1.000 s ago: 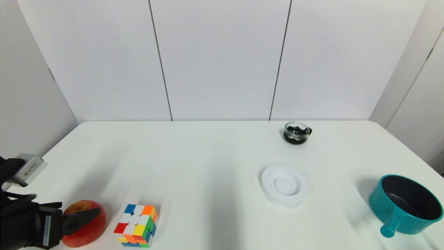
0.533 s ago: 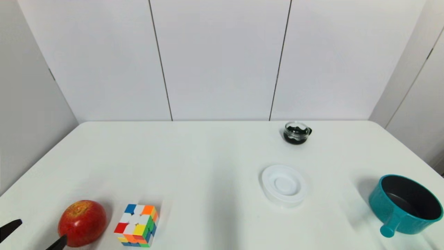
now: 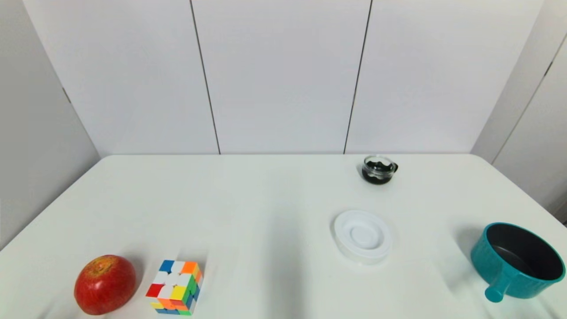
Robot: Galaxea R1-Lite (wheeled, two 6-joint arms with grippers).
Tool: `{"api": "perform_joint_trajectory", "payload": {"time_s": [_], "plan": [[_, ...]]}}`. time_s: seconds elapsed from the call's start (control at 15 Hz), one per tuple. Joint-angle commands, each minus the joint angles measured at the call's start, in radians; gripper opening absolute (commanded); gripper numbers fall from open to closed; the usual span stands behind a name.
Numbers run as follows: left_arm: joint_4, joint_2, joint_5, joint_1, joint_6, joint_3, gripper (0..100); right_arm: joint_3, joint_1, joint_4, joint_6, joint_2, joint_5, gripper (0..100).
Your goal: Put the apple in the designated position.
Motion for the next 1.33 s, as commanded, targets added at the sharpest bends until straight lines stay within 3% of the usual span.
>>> {"api": "perform_joint_trajectory", "payload": {"time_s": [0.07, 1.33], "plan": [[-0.002, -0.022, 0.01, 0.001, -0.088, 0.003, 100, 0.012, 0.0, 0.0, 0.0, 0.0, 0.0, 100], [-0.002, -0.022, 0.01, 0.0, -0.089, 0.003, 100, 0.011, 0.0, 0.0, 0.004, 0.002, -0.002, 100]]}}
